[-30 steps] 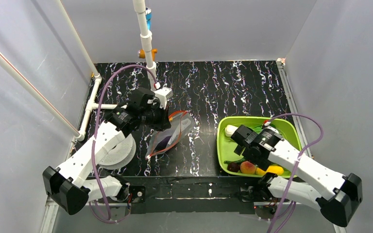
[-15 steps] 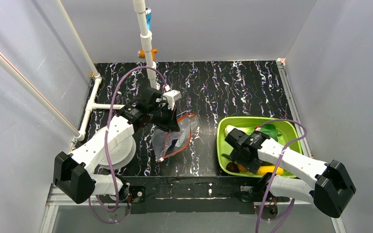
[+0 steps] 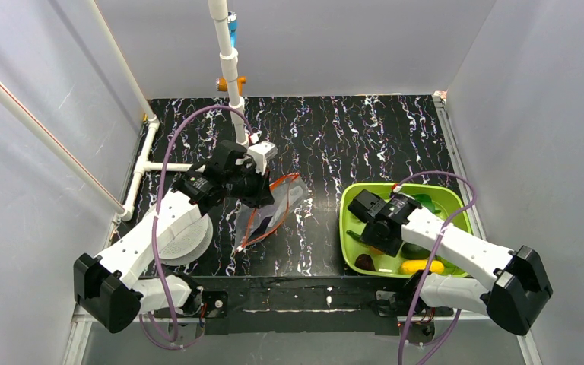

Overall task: Place the food in the zip-top bag and seal the zipper
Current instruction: Pick up the fake fruit from the bin, then place the fake fruit in the zipper food storage bag, then pick up the fake fruit from the bin, then place the fake fruit in the zipper food storage bag.

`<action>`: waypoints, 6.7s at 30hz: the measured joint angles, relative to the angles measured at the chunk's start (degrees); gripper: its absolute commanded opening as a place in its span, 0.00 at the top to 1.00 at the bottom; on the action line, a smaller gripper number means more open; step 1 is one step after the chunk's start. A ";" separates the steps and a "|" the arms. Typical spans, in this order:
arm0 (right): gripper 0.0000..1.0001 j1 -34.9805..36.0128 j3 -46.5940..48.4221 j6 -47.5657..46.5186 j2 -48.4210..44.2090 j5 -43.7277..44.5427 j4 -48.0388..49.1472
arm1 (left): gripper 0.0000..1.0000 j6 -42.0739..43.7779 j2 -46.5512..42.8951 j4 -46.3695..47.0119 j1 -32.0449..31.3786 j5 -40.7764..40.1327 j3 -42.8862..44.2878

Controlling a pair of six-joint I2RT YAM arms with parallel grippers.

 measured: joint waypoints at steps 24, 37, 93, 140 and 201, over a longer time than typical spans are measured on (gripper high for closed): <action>0.93 2.66 6.75 -37.26 -11.37 -30.30 38.13 | 1.00 0.65 -0.68 1.09 0.00 -0.61 -0.89; 0.97 10.64 10.84 -38.60 4.24 -45.91 63.13 | 1.00 0.43 -3.36 3.28 0.39 1.65 -3.51; 0.09 13.31 19.82 -34.25 4.67 -21.54 39.61 | 1.00 -0.17 -14.83 9.60 0.26 -4.38 -7.99; 0.09 -39.10 -5.30 -7.26 -14.84 0.19 -1.47 | 1.00 -0.44 -14.59 8.38 0.26 -4.99 -7.97; 0.95 -19.73 -10.79 -30.59 -28.17 -51.92 44.13 | 1.00 -0.46 -12.33 8.33 0.26 -4.62 -7.97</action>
